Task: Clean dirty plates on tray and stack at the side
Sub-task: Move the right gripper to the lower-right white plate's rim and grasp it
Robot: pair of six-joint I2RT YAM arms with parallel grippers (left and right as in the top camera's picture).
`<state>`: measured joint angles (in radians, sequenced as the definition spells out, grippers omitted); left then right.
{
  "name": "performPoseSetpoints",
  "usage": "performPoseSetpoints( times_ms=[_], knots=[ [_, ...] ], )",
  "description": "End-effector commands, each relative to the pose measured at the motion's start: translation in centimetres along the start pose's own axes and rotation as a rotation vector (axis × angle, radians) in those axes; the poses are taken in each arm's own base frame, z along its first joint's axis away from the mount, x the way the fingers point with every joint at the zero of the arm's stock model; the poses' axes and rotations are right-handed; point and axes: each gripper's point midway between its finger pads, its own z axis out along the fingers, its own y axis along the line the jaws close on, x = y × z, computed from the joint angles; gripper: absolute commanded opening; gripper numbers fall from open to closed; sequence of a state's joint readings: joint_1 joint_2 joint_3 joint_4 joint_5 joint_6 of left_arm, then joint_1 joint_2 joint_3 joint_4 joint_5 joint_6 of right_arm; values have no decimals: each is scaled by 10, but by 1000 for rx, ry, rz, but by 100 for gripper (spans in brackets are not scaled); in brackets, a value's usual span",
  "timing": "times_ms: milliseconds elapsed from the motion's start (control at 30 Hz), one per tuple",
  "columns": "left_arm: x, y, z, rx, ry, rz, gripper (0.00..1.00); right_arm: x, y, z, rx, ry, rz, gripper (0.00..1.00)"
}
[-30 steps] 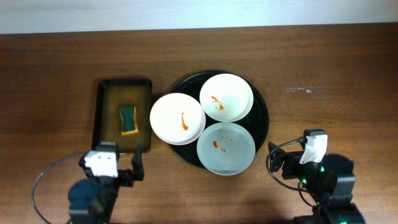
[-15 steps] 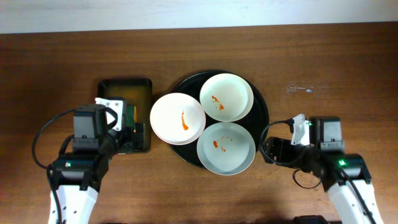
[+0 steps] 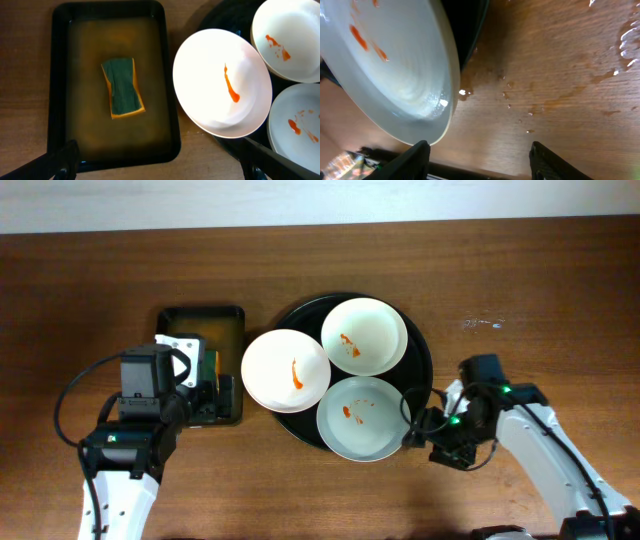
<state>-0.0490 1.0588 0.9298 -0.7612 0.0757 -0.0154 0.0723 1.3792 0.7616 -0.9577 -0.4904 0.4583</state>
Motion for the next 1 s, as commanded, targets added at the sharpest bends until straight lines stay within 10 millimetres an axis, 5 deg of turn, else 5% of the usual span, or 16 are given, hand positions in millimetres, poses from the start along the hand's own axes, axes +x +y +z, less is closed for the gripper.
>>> performPoseSetpoints(
  times_ms=[0, 267, 567, 733, 833, 967],
  knots=[
    [-11, -2, -4, 12, -31, 4, 99, 8, -4, 8, 113, -15, -7, 65],
    [-11, -2, -4, 12, -32, 4, 99, -12, 42, 25, 95, -207, -33, 65],
    [-11, -2, -4, 12, -32, 4, 99, -7, 24, 51, 179, -150, 21, 58],
    [-11, -2, -4, 12, -32, 4, 99, -8, 20, 55, 176, -160, 43, 37],
    [-11, -2, -4, 12, -32, 5, 99, -12, 23, 55, 163, -175, 28, 17],
    [-11, -2, -4, 12, -32, 5, 99, -17, 23, 52, 175, -202, 24, 5]
  ],
)
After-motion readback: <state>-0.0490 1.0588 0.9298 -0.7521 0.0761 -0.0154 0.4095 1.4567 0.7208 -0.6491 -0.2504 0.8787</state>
